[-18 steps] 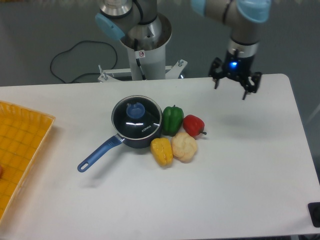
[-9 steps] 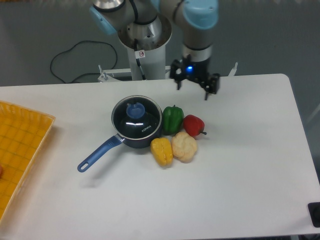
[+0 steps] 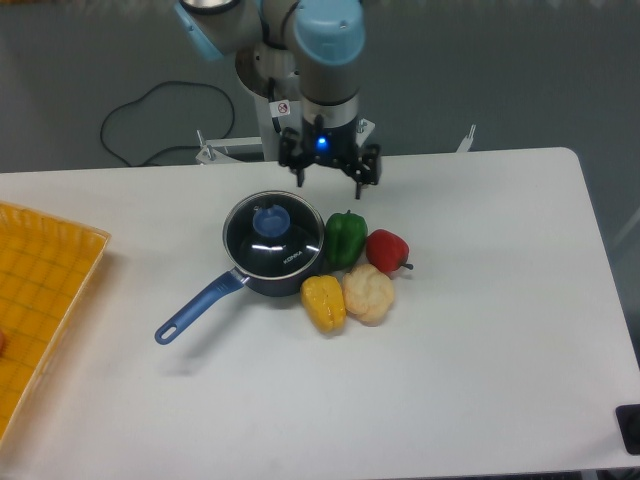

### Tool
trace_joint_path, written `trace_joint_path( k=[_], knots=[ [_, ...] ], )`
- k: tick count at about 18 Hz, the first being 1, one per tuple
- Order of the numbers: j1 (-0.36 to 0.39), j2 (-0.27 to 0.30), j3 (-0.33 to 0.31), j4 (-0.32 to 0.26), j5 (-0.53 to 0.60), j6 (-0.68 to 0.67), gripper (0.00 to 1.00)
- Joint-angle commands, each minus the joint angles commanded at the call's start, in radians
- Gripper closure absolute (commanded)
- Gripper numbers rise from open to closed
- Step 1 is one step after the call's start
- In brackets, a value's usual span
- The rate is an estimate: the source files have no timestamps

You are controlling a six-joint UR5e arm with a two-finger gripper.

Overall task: Open the lid
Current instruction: 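Lower the gripper over the blue lid knob of the saucepan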

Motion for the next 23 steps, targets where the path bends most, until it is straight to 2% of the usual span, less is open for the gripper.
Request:
trace_joint_path(
  k=[5, 13, 16, 19, 23],
  knots=[
    [-0.037, -0.002, -0.028, 0.003, -0.006, -0.052, 0.0],
    [-0.08, -0.021, -0.032, 0.005, -0.003, -0.092, 0.0],
    [-0.081, -0.046, -0.026, 0.005, -0.002, -0.094, 0.0],
    [-0.115, -0.086, -0.003, 0.003, 0.003, -0.104, 0.0],
    [-0.117, -0.104, 0.006, 0.003, 0.005, -0.106, 0.0]
  ],
)
